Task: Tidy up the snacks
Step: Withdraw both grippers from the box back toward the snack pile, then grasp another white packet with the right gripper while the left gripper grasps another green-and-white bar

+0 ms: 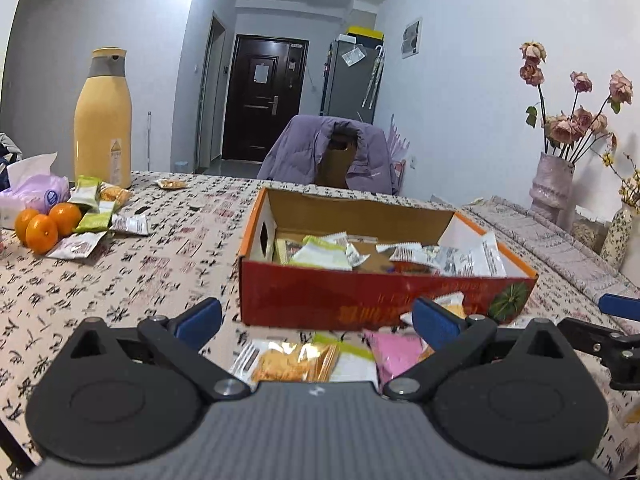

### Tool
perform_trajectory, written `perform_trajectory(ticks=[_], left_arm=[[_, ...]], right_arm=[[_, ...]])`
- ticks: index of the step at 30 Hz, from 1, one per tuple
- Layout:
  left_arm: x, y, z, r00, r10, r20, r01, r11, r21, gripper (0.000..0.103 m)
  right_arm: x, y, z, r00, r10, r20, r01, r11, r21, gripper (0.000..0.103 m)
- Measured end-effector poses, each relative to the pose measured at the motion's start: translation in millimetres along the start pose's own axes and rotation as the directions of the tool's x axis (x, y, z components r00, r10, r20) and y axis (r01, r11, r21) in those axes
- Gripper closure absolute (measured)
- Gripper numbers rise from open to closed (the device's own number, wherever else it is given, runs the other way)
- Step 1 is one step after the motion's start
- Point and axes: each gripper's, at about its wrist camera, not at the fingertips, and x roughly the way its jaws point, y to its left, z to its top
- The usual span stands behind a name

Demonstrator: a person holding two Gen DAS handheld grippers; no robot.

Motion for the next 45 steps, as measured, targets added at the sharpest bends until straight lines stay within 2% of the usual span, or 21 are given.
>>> perform_trajectory(ticks=[9,14,18,20,22,36,45], left_arm=[[-0.4,3.3,-22.1,0.997,-0.004,-0.072,0.005,1.000,0.009,0.000],[1.7,2.1,-31.2,0.994,-0.016,-0.107,0.016,1.000,0.007,0.000],[2.7,0.8,-34.1,0.993,-0.019,-0.120,0.020,1.000,0.006,0.000],[3.3,0.2,-35.2,0.992,-0.022,-0.125,0.022,1.000,0.004,0.000],[3.2,-0.9,-36.5,0.992,-0.021,-0.128,0.022,1.000,0.007,0.000],[7.4,-5.3,-36.6,0.985,-0.011,-0.173,0.014,1.000,0.019,0.000],[19.6,-11.8,-30.0,0.973,0.031,-0.230,-0.022,0.999,0.039,0.001]], right_arm=[[-2.3,-6.7,-31.9,0.995,-0.002,-0.098,0.004,1.000,0.018,0.000],[5.6,-5.4,-40.4,0.991,0.003,-0.134,-0.001,1.000,0.016,0.010],[15.0,-5.2,-45.3,0.988,0.019,-0.156,-0.016,1.000,0.021,0.023],[19.3,-6.1,-47.9,0.986,0.032,-0.166,-0.027,0.999,0.031,0.038],[21.6,-6.2,-50.3,0.984,0.041,-0.176,-0.035,0.999,0.036,0.063],[8.7,-12.5,-45.7,0.994,0.021,-0.107,-0.015,0.998,0.063,0.065],[6.3,-12.1,-46.2,0.995,0.017,-0.099,-0.010,0.997,0.071,0.065]])
